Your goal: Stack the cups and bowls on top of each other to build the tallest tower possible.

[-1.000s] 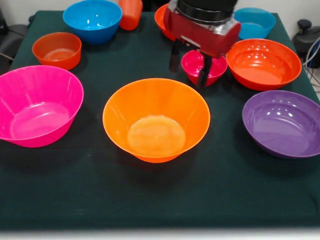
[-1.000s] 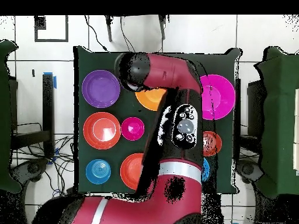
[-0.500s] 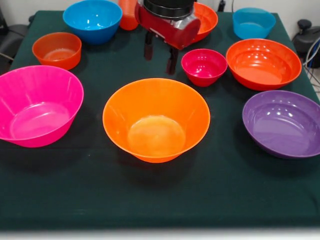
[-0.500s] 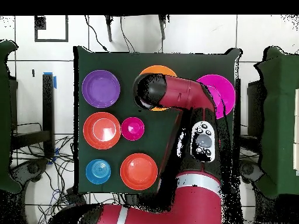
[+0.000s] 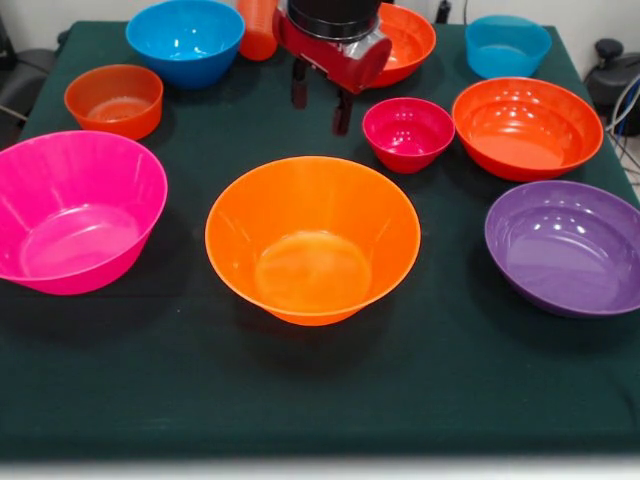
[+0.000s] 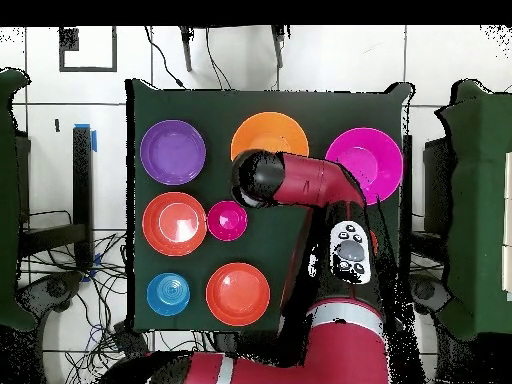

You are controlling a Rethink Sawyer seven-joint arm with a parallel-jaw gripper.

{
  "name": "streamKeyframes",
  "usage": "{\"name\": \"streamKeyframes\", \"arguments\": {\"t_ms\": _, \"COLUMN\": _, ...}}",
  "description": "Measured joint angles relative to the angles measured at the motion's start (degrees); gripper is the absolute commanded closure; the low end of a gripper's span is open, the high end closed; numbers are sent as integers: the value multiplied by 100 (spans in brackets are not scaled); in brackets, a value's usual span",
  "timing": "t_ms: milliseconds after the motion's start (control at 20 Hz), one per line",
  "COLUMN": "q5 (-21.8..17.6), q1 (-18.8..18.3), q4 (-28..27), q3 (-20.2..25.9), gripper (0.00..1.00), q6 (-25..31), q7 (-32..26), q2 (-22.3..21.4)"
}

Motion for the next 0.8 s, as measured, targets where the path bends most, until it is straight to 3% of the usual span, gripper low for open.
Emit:
{"name": "streamKeyframes", "arguments": {"t_ms": 350, "q5": -212, "q1": -16, "q4": 298, "q3": 125, "gripper": 0, "q6": -264, "q7": 0, "q2": 10}}
{"name": "streamKeyframes", "arguments": {"t_ms": 800, "q5": -276, "q1": -370, "q4": 894, "q3": 322, "gripper": 0, "q6": -459, "q7": 0, "q2": -46}}
